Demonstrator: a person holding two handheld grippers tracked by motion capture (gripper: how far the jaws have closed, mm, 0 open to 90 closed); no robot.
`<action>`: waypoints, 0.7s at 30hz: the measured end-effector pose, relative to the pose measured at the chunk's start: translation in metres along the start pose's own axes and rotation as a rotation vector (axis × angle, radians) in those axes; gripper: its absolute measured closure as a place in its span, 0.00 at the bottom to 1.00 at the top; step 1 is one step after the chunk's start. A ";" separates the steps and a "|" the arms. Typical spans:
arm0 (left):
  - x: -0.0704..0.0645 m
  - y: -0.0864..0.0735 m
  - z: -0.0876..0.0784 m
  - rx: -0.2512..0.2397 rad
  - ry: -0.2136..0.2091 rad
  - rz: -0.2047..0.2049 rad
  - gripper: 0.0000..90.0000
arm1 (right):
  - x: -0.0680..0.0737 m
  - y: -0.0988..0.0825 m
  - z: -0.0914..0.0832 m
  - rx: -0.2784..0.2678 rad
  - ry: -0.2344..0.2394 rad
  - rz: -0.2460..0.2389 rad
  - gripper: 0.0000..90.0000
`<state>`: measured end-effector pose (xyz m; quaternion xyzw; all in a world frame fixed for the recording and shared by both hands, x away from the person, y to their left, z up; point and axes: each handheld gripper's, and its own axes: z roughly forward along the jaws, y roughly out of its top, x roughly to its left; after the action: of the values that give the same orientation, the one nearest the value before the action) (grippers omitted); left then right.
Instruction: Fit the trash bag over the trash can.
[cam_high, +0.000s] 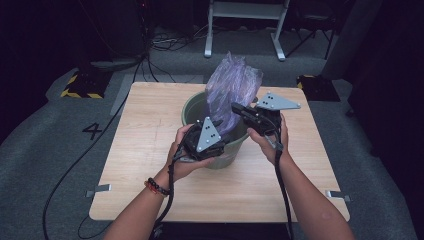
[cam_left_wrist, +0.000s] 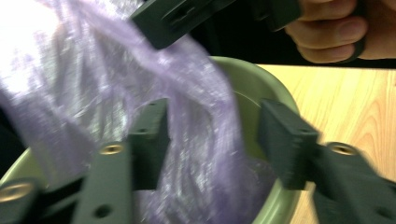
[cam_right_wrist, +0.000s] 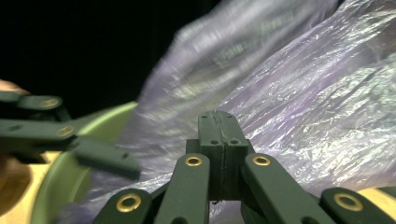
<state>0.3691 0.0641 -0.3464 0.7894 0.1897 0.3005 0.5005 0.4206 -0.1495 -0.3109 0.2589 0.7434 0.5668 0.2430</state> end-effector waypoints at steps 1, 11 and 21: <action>0.003 0.000 -0.002 -0.013 -0.012 -0.026 0.35 | 0.001 0.001 -0.003 -0.010 0.004 -0.015 1.00; 0.034 0.013 -0.041 -0.140 -0.071 -0.175 0.22 | 0.022 -0.003 -0.023 -0.088 0.126 -0.214 1.00; 0.032 0.034 -0.052 -0.192 -0.140 -0.210 0.19 | 0.054 -0.019 -0.026 -0.053 0.237 -0.409 1.00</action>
<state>0.3583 0.1033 -0.2899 0.7327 0.2061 0.2074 0.6145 0.3607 -0.1368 -0.3267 0.0281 0.7886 0.5514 0.2707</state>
